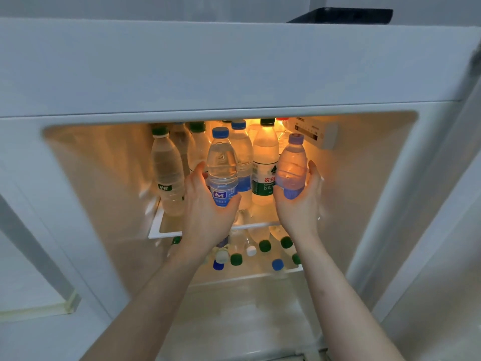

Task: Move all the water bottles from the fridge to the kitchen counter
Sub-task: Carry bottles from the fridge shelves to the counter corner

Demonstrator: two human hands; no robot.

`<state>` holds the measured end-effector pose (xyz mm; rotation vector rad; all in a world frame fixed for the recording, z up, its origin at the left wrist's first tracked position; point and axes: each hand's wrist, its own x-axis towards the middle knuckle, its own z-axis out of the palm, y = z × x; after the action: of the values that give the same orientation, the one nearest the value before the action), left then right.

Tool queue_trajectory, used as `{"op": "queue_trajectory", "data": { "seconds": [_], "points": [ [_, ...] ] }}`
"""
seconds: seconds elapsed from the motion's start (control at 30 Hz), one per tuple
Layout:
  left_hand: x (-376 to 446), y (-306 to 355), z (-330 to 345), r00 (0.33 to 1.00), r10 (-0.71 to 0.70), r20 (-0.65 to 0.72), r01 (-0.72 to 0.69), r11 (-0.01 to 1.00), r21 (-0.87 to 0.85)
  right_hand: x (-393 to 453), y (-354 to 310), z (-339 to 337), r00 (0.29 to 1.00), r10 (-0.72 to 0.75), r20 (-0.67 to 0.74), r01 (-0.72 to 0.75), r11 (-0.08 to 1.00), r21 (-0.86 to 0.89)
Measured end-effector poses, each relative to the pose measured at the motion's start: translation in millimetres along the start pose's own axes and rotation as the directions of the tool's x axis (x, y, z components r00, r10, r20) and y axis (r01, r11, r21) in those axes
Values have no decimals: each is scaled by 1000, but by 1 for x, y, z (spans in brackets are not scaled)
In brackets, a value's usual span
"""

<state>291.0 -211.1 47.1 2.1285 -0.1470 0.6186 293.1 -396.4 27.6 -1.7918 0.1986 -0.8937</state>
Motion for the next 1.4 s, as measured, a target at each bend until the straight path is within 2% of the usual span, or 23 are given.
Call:
{"op": "queue_trajectory", "data": {
  "seconds": [0.13, 0.37, 0.47, 0.67, 0.83, 0.9, 1.03, 1.13, 1.27, 1.4],
  "points": [
    [5, -1, 8, 998, 18, -62, -18, 1000, -6, 15, 13, 18, 995, 99, -15, -99, 995, 14],
    [10, -1, 14, 992, -29, -120, 29, 1000, -5, 15, 25, 23, 993, 82, -88, -84, 996, -22],
    [8, -2, 13, 993, -66, -103, 64, 998, -17, 12, 25, 23, 992, 71, -108, -71, 997, 5],
    [3, -2, 8, 997, -35, -65, 32, 998, -52, 1, 27, 22, 991, 2, -134, 0, 1000, 14],
    [-6, -2, 1, 999, -14, -32, 9, 990, -144, -11, 20, 13, 996, -66, -61, 65, 998, -15],
    [-15, -2, -5, 1000, -15, -12, 12, 972, -236, -19, 14, 8, 997, -82, -16, 81, 997, -10],
    [-43, -1, -23, 1000, -4, -1, 4, 938, -347, -45, 0, -4, 995, -101, 21, 98, 989, 108],
    [-66, -2, -45, 1000, -11, -5, 8, 908, -419, -68, -14, -15, 991, -88, 100, 70, 982, 176],
    [-99, -7, -81, 999, -44, 3, 41, 899, -436, -102, -32, -26, 969, -76, 237, 27, 979, 203],
    [-145, -23, -117, 989, -134, 68, 150, 911, -384, -139, -45, -30, 918, -56, 393, -6, 988, 154]
  ]
}}
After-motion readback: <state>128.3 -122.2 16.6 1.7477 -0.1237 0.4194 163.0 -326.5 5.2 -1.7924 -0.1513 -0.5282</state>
